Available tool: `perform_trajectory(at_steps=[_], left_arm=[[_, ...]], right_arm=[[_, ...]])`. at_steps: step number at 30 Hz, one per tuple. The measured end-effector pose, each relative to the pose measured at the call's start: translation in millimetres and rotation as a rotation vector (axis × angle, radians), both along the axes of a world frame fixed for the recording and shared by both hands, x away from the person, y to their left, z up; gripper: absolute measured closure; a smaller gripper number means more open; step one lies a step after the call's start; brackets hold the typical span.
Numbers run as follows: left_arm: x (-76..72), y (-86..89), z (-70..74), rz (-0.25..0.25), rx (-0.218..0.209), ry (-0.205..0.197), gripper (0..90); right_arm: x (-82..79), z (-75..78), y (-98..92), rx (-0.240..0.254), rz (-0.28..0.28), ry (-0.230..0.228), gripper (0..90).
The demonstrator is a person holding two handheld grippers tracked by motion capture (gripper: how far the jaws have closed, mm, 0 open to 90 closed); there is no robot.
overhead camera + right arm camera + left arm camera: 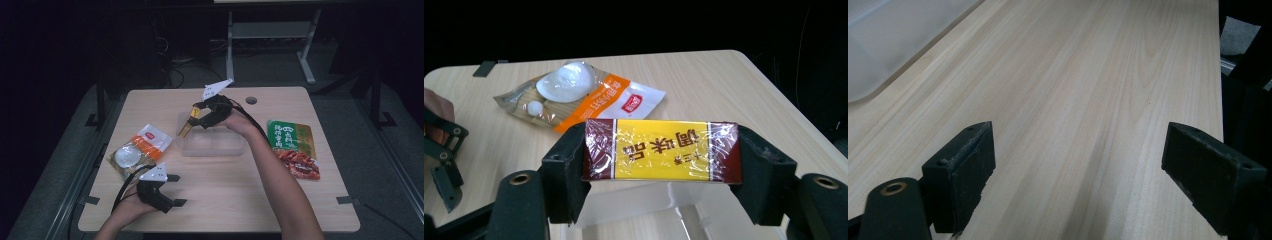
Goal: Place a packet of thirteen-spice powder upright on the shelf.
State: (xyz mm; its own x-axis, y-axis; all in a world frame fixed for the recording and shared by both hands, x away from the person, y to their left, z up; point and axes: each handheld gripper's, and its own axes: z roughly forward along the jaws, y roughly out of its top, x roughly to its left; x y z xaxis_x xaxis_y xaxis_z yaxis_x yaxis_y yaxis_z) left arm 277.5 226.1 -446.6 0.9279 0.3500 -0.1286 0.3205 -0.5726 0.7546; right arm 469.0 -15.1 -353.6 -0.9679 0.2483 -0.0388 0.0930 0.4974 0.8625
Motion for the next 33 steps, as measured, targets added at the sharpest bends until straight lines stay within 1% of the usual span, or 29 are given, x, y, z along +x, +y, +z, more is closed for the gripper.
perform_trajectory(at_steps=[1,4,5,6,7,8,14,21,23,25,28,33], left_arm=[[0.1,0.1,-0.1,0.000,0.001,0.001,13.4],[0.1,0.2,-0.2,-0.001,0.001,0.003,13.4],[0.1,0.2,-0.2,-0.001,0.000,0.003,13.4],[0.1,0.3,0.0,-0.001,0.001,0.003,13.4],[0.2,0.4,0.0,-0.001,0.000,0.004,13.4],[0.3,0.4,0.0,-0.001,0.001,0.003,13.4],[0.1,0.3,-0.2,0.000,-0.002,0.007,13.4],[-0.5,-0.6,-0.9,-0.005,-0.005,0.013,13.4],[-0.3,-0.8,-1.3,-0.006,-0.004,0.014,13.4],[-0.3,-0.9,-1.4,-0.007,-0.004,0.014,13.4],[-0.1,-1.1,-1.3,-0.011,-0.001,0.013,13.4],[0.0,-1.9,-1.5,-0.019,0.003,0.010,13.4]], right_arm=[[0.4,0.1,0.8,-0.003,0.000,0.008,31.3],[1.3,0.0,4.6,0.003,-0.001,0.010,31.2],[2.1,0.0,6.0,0.002,0.004,0.006,31.3],[2.0,-0.1,7.4,0.003,0.004,0.012,31.3],[3.2,-0.2,8.8,0.002,0.009,0.003,31.3],[3.0,0.0,10.3,0.003,0.006,0.011,31.3],[6.2,0.5,17.4,0.012,0.009,0.010,31.2],[8.8,-3.3,22.7,0.026,0.001,0.017,31.1],[9.7,-4.1,23.9,0.032,0.004,0.011,31.0],[10.4,-4.9,25.2,0.028,0.004,0.002,30.9],[9.5,-5.6,27.0,0.026,-0.003,0.017,30.8],[10.3,-7.9,29.4,0.023,-0.002,0.020,30.7]])
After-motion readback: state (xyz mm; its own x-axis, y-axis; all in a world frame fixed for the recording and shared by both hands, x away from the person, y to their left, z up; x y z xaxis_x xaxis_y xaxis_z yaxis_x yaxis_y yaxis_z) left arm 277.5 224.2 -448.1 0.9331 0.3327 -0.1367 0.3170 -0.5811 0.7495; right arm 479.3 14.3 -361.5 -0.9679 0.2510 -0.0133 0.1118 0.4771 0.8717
